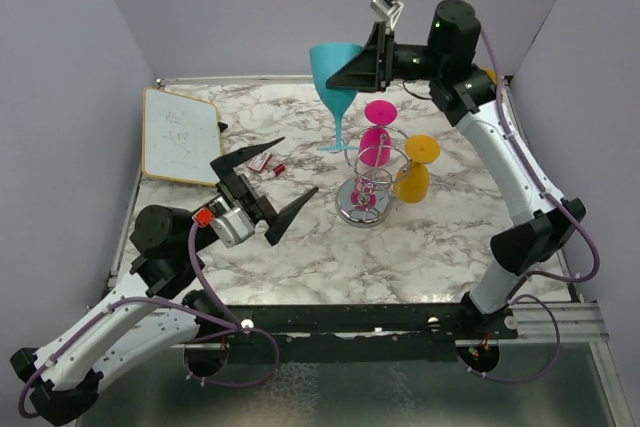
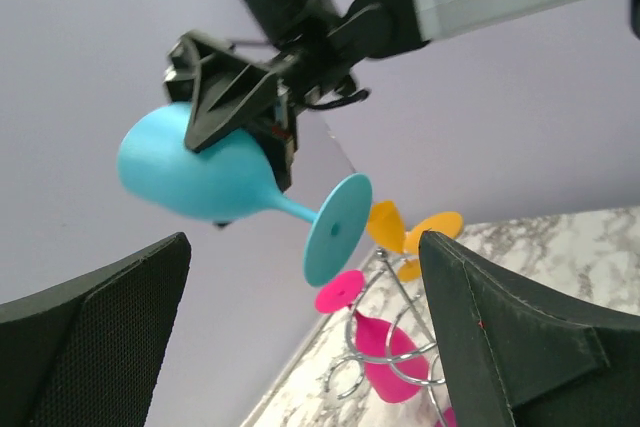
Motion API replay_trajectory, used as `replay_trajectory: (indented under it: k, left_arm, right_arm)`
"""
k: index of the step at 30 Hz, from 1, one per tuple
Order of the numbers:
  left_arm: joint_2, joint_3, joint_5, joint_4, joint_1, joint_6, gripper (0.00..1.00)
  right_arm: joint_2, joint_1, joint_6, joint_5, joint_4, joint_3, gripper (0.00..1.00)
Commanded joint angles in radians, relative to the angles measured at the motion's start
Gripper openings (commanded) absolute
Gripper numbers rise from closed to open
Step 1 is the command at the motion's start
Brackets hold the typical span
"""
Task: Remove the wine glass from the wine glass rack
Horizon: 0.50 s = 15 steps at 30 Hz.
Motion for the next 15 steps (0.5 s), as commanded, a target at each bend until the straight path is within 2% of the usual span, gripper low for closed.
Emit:
replay_trajectory:
  k: [1, 4, 7, 11, 15]
  left_arm:
    - [-0.021, -0.015, -0.216, 0.064, -0.004, -0.014, 1.00]
    - [-0.032, -0.029, -0.288, 0.083, -0.004, -0.003, 1.00]
    - [-0.044, -0.050, -0.308, 0.095, -0.004, 0.010, 1.00]
    - [-0.043, -0.071, -0.312, 0.102, -0.004, 0.016, 0.99]
    - [-0.029, -0.073, -0.310, 0.108, -0.004, 0.014, 1.00]
  right_arm:
    - [-0.030, -0.034, -0.312, 0.338, -0.334, 0.210, 0.69]
    - [-0.069, -0.034, -0.491, 0.641, -0.415, 0.256, 0.69]
    - [-0.168, -0.034, -0.625, 0.976, -0.355, 0.153, 0.70]
    - [-0.318, -0.034, -0.808, 1.386, -0.141, -0.074, 0.70]
    - [-0.412, -0.034, -1.062, 1.706, 0.148, -0.295, 0.72]
